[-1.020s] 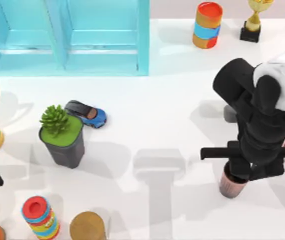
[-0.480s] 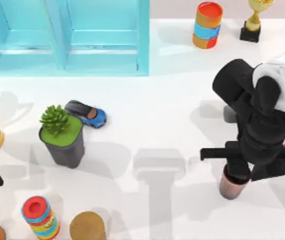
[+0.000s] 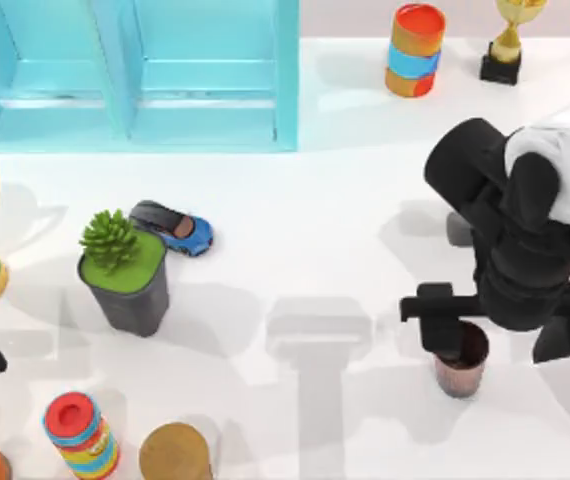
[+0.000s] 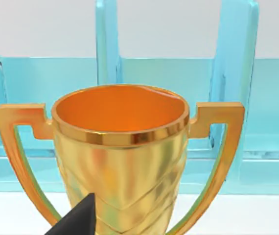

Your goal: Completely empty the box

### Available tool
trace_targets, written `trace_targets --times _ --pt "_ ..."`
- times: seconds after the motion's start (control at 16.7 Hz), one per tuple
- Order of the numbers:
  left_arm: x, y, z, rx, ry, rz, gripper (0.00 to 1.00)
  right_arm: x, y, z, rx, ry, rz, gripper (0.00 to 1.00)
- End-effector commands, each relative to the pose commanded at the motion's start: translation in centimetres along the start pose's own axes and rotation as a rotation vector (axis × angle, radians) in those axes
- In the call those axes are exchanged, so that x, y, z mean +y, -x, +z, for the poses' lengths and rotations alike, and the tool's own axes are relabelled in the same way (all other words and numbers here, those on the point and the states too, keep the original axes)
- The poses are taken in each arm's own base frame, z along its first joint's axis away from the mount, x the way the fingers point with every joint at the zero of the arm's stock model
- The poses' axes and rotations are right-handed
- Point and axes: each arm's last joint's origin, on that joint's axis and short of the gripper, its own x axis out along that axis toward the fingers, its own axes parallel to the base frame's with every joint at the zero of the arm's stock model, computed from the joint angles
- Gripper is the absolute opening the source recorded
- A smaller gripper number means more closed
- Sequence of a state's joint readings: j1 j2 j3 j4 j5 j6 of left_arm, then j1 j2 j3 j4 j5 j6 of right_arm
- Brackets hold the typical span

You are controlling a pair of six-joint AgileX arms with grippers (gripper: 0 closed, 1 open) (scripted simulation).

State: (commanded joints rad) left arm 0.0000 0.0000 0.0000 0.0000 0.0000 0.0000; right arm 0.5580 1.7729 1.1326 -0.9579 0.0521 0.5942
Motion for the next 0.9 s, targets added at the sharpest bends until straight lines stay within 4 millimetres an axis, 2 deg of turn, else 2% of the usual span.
trace_targets --times 0.54,0.72,0.9 --pt "0.0 0.0 0.0 0.000 0.000 0.000 1.00 0.0 0.1 0.0 -0.001 -0.001 0.000 1.00" --pt "0.0 0.0 0.0 0.000 0.000 0.000 1.00 0.2 2.0 0.4 -0.006 -0.002 0.003 1.00" --pt "0.0 0.0 0.0 0.000 0.000 0.000 1.00 0.0 5.4 0.4 0.012 -0.001 -0.009 1.00"
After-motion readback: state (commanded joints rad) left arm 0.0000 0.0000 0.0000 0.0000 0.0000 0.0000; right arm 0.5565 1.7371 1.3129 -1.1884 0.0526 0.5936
